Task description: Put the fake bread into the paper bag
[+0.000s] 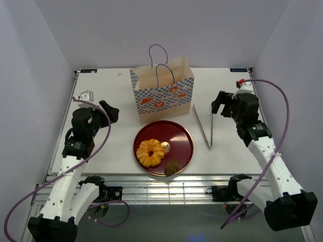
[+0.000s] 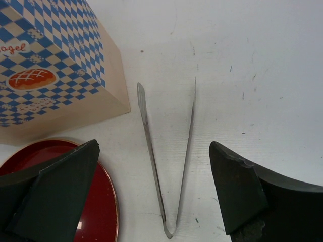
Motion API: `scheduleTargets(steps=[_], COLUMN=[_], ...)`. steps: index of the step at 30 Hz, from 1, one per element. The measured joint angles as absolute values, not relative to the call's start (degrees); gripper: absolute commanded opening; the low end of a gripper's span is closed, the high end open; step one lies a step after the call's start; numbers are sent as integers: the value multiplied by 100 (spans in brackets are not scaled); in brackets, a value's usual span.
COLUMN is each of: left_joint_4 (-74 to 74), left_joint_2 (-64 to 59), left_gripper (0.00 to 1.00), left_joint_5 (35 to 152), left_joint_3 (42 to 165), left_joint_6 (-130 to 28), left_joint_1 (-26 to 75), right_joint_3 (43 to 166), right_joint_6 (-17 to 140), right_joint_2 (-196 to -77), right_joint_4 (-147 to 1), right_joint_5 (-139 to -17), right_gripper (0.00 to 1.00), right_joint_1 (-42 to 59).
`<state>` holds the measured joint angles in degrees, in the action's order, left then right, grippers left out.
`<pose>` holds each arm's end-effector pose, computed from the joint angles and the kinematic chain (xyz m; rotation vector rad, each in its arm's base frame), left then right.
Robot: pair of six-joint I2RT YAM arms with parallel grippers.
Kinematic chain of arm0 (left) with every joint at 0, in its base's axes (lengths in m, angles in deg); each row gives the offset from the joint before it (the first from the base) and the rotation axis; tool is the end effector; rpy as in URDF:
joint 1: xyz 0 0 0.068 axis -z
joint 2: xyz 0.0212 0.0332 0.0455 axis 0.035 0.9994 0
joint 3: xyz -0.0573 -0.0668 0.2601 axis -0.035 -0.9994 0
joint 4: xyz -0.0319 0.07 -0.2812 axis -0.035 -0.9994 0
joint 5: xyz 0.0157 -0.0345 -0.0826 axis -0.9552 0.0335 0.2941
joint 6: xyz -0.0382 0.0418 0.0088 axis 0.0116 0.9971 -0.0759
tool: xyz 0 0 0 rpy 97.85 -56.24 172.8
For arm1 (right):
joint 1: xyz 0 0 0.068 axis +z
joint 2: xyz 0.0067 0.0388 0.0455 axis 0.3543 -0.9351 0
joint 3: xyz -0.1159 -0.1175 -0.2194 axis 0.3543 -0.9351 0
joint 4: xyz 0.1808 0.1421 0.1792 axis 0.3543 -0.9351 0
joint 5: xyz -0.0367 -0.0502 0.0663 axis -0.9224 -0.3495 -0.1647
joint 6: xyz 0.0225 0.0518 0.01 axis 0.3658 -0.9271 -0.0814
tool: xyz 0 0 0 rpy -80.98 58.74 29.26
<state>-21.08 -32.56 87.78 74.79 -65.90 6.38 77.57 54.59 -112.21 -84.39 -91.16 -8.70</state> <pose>0.2168 -0.0336 0.3135 -0.2823 1.9395 -0.4439 0.2588 0.0509 0.3197 0.1017 1.9130 0.2084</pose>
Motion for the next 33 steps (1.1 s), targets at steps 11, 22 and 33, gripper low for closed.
scheduleTargets(steps=[11,22,33], left_joint_4=[-2034,-2051,-2051], left_joint_2=[-3321,-3284,-3229], left_gripper=[78,78,78], left_joint_5=[8437,8373,8336], left_joint_3=[7479,7479,7479], left_joint_6=[-6597,-6597,-6597], left_joint_1=[638,638,638], right_joint_3=[7943,7753,7403], right_joint_6=[5293,5129,5099], right_joint_2=[-10738,-10708,-10662], right_joint_4=[-8706,-8778,-8684], right_joint_5=[-9254,-9433,-9433], right_gripper=[90,90,90], right_joint_1=[-870,-747,-717])
